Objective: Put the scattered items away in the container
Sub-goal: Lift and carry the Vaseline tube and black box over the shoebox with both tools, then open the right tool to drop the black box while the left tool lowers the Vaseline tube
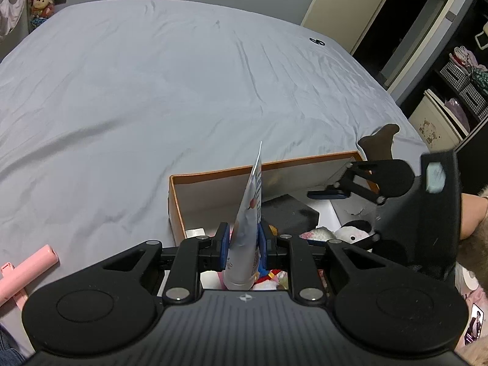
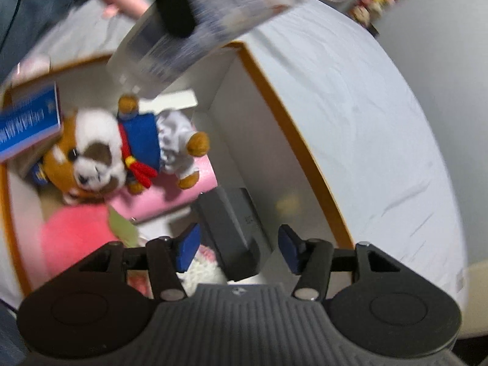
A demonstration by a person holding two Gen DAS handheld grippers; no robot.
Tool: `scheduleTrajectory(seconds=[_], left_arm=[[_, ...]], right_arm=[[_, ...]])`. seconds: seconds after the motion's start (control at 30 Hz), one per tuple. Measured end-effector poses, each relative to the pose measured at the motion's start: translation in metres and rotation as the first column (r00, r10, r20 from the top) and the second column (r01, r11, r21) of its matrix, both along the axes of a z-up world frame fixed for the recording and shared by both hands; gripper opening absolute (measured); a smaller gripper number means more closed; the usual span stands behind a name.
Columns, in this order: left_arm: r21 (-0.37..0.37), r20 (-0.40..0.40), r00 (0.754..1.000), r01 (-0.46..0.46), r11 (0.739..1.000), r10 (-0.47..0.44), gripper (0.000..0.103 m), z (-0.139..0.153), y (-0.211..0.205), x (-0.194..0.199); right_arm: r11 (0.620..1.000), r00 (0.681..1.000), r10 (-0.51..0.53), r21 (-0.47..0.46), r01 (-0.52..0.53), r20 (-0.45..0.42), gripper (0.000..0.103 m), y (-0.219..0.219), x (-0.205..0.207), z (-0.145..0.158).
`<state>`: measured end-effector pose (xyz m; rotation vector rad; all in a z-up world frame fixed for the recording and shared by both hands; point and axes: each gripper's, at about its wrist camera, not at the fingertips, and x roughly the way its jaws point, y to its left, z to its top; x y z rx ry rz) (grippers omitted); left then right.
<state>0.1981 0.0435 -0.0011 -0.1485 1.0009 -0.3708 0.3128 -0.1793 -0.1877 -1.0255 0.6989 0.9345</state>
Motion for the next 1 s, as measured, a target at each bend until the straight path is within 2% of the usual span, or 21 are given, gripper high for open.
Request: scheduleTrajectory(seconds=[0.03, 0.1, 0.13, 0.2, 0.3, 0.33, 0.4, 0.5, 0.57, 0.63, 0.73, 0.8, 0.9, 1.0], left_arm=[[0.000, 0.000, 1.000, 0.001, 1.000, -0.001, 0.023, 0.000, 0.000, 0.000], [-0.002, -0.001, 1.000, 0.001, 1.000, -0.001, 0.023, 0.000, 0.000, 0.000], [-0.002, -0.001, 1.000, 0.001, 1.000, -0.001, 0.023, 0.001, 0.000, 0.000], [-0.003, -0.001, 1.000, 0.003, 1.000, -0.003, 0.023, 0.001, 0.000, -0.001], [-0.001, -0.002, 1.000, 0.004, 1.000, -0.004, 0.023, 0.001, -0.001, -0.002], [0.000, -0.002, 1.000, 0.004, 1.000, -0.004, 0.023, 0.001, 0.000, -0.002], [0.004, -0.002, 1.000, 0.004, 1.000, -0.004, 0.023, 0.002, -0.001, -0.001], [0.006, -0.004, 1.000, 0.001, 1.000, -0.001, 0.023, 0.002, -0.002, 0.000], [0.004, -0.008, 1.000, 0.000, 1.000, 0.000, 0.023, 0.000, -0.003, 0.000], [0.004, -0.009, 1.000, 0.001, 1.000, -0.001, 0.023, 0.000, -0.004, 0.000], [0.005, -0.010, 1.000, 0.002, 1.000, -0.002, 0.023, 0.000, -0.003, 0.000], [0.007, -0.009, 1.000, 0.002, 1.000, -0.002, 0.023, 0.000, -0.003, 0.001], [0.009, -0.012, 1.000, -0.001, 1.000, 0.001, 0.023, 0.000, -0.004, 0.001], [0.009, -0.013, 1.000, -0.001, 1.000, 0.001, 0.023, -0.001, -0.004, 0.001]], right_arm=[[0.999, 0.999, -0.031, 0.022, 0.031, -0.034, 0.055, -0.004, 0.004, 0.005], [0.997, 0.994, -0.069, 0.036, 0.072, -0.079, 0.037, -0.010, 0.010, 0.009], [0.995, 0.991, -0.093, 0.027, 0.096, -0.094, 0.033, -0.011, 0.013, 0.009], [0.990, 0.983, -0.137, 0.027, 0.141, -0.119, 0.029, -0.015, 0.019, 0.007], [0.973, 0.957, -0.207, 0.054, 0.222, -0.201, 0.031, -0.018, 0.031, 0.007], [0.961, 0.940, -0.247, 0.064, 0.269, -0.235, 0.034, -0.020, 0.037, 0.008], [0.930, 0.901, -0.317, 0.088, 0.356, -0.296, 0.054, -0.025, 0.049, 0.008], [0.886, 0.841, -0.398, 0.083, 0.456, -0.365, 0.070, -0.032, 0.065, 0.006], [0.847, 0.789, -0.458, 0.069, 0.527, -0.409, 0.070, -0.037, 0.077, 0.001], [0.791, 0.713, -0.514, 0.059, 0.609, -0.476, 0.069, -0.046, 0.091, -0.004], [0.721, 0.615, -0.556, 0.044, 0.691, -0.559, 0.062, -0.059, 0.112, -0.016], [0.685, 0.560, -0.566, 0.033, 0.728, -0.606, 0.055, -0.057, 0.105, -0.024], [0.669, 0.528, -0.564, 0.022, 0.743, -0.635, 0.045, -0.058, 0.104, -0.023], [0.676, 0.539, -0.575, 0.014, 0.737, -0.615, 0.043, -0.056, 0.103, -0.020]])
